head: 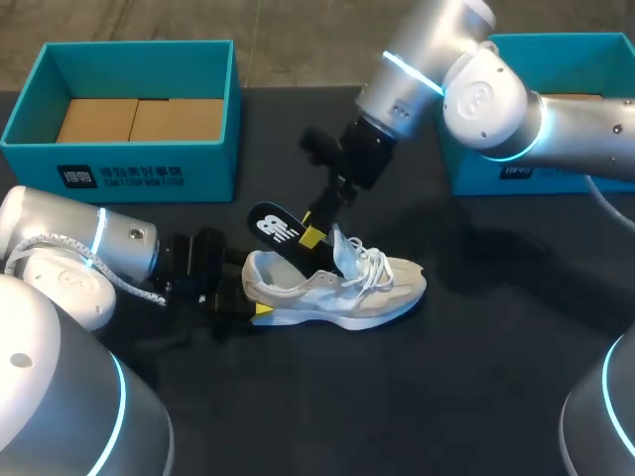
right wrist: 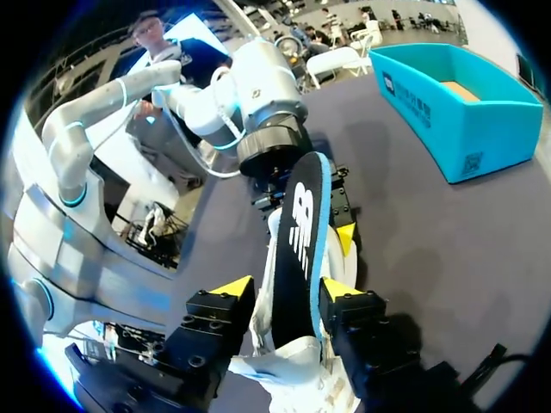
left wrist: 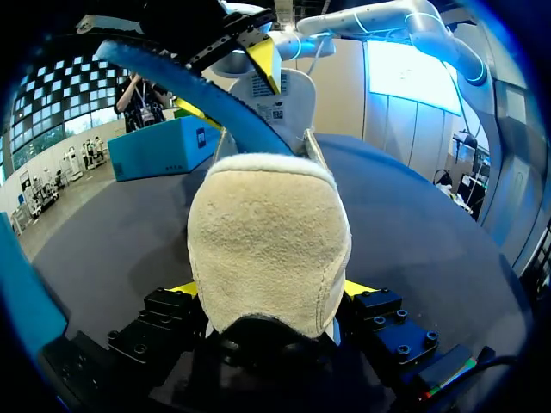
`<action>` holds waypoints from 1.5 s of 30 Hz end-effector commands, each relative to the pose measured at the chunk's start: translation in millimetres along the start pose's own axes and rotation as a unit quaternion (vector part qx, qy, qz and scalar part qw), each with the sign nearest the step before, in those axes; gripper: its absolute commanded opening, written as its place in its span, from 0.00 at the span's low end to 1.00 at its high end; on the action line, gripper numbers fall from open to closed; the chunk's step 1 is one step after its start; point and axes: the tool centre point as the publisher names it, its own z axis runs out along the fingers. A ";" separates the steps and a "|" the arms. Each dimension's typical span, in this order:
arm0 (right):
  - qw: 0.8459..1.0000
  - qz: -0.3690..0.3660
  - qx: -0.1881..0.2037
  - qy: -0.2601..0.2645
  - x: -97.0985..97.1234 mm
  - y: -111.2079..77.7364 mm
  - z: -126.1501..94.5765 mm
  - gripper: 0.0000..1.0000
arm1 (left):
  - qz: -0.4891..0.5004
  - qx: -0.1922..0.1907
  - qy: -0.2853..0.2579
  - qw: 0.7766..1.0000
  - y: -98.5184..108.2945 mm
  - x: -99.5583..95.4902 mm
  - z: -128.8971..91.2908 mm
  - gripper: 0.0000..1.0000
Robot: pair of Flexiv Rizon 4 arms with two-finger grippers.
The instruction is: Take the shoe out of the shoebox, open the shoe tongue, remove and reinsert the insole, then place the shoe into the shoebox
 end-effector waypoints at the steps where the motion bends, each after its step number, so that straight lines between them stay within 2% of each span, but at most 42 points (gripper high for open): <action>1: 1.000 -0.001 -0.016 0.005 -2.1 -2.2 5.2 0.44 | 0.000 -0.002 0.001 1.000 1.2 -0.8 1.2 0.00; 10: 0.999 0.000 -0.027 0.020 -11.9 5.4 16.3 0.45 | 0.000 -0.002 0.001 1.000 1.2 -0.8 1.2 0.00; 24: 0.999 0.004 -0.033 0.028 -15.1 11.3 23.3 0.37 | 0.000 -0.002 0.001 1.000 1.2 -0.8 1.2 0.00; 28: 0.999 0.005 -0.034 0.029 -14.3 11.5 24.2 0.27 | 0.000 -0.002 0.001 1.000 1.2 -0.8 1.2 0.00; 30: 0.999 0.004 -0.034 0.028 -14.1 11.9 23.4 0.11 | 0.000 -0.002 0.001 1.000 1.2 -0.8 1.2 0.00; 31: 0.999 -0.002 -0.035 0.026 -14.7 12.3 22.3 0.00 | 0.000 -0.002 0.001 1.000 1.2 -0.8 1.2 0.00; 45: 0.997 -0.068 -0.041 0.008 -24.1 43.4 2.5 0.00 | 0.000 -0.002 0.001 1.000 1.2 -0.8 1.2 0.00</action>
